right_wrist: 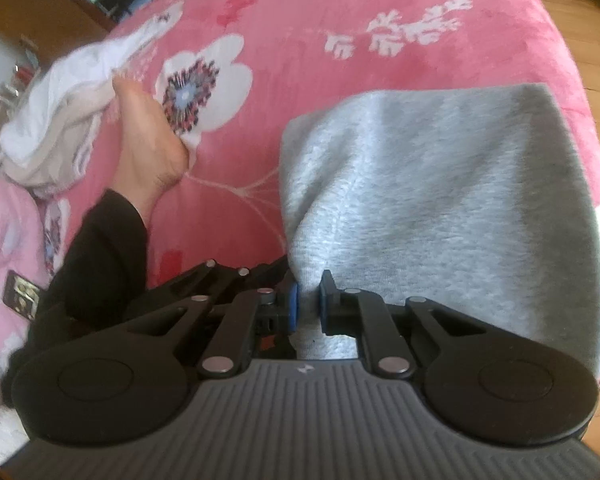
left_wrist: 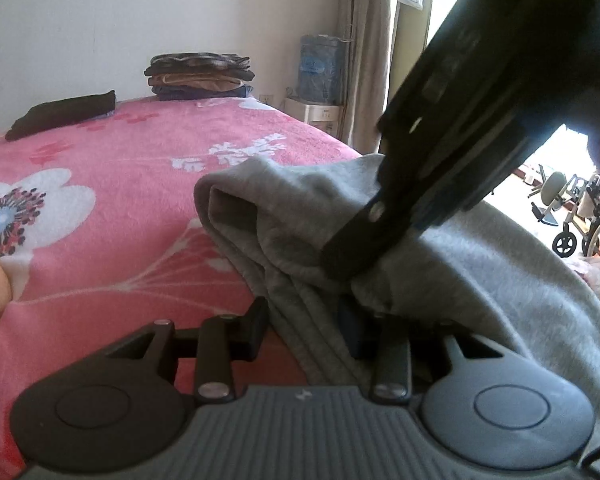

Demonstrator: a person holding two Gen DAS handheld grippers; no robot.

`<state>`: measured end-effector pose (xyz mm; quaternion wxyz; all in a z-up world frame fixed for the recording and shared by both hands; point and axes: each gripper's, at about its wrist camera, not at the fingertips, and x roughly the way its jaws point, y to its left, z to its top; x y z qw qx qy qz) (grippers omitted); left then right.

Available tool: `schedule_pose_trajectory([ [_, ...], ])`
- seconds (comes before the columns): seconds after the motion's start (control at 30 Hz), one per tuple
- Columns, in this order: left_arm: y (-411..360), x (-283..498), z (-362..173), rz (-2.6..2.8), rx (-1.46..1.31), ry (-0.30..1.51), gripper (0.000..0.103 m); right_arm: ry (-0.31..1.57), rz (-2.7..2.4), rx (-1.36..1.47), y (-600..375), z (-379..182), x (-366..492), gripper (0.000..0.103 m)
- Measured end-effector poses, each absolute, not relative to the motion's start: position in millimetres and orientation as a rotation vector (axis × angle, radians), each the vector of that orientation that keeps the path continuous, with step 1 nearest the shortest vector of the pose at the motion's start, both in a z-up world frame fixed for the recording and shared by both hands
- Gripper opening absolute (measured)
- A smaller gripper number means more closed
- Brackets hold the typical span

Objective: Fold clothes

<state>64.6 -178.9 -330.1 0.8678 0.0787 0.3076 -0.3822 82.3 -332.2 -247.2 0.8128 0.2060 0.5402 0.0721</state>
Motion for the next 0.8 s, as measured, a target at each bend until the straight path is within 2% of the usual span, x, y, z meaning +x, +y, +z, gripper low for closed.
schedule_pose_trajectory([
  [0.1, -167.7, 67.5, -325.5, -0.788, 0.143, 0.692, 0.047, 1.178, 0.155, 0.405, -327.6, -257.4, 90.3, 0.010],
  [0.2, -149.9, 67.9, -317.5, -0.754, 0.134, 0.748, 0.051, 1.188, 0.161, 0.423, -326.4, -265.3, 93.3, 0.016],
  [0.3, -132.5, 68.1, -310.0, -0.695, 0.152, 0.803, 0.051, 1.177, 0.167, 0.436, -324.0, -270.2, 92.0, 0.028],
  [0.37, -119.5, 71.8, -305.8, -0.656, 0.121, 0.848, 0.051, 1.147, 0.175, 0.492, -326.6, -262.4, 86.7, 0.046],
  [0.47, -95.1, 81.7, -301.3, -0.604, -0.030, 0.924, 0.051, 1.052, 0.176, 0.552, -335.0, -239.2, 66.3, 0.049],
  [0.63, -70.8, 88.2, -290.2, -0.591, -0.270, 0.933, 0.050, 0.871, 0.158, 0.546, -348.2, -200.7, 11.7, 0.049],
  [0.7, -71.0, 91.1, -283.3, -0.610, -0.326, 0.905, 0.049, 0.829, 0.152, 0.484, -344.1, -194.9, -5.4, 0.037],
  [0.73, -72.7, 93.0, -280.3, -0.622, -0.346, 0.894, 0.049, 0.820, 0.148, 0.436, -338.7, -194.7, -11.9, 0.024],
  [0.8, -83.0, 97.6, -274.7, -0.653, -0.342, 0.866, 0.048, 0.821, 0.144, 0.357, -326.3, -200.0, -18.5, 0.017],
])
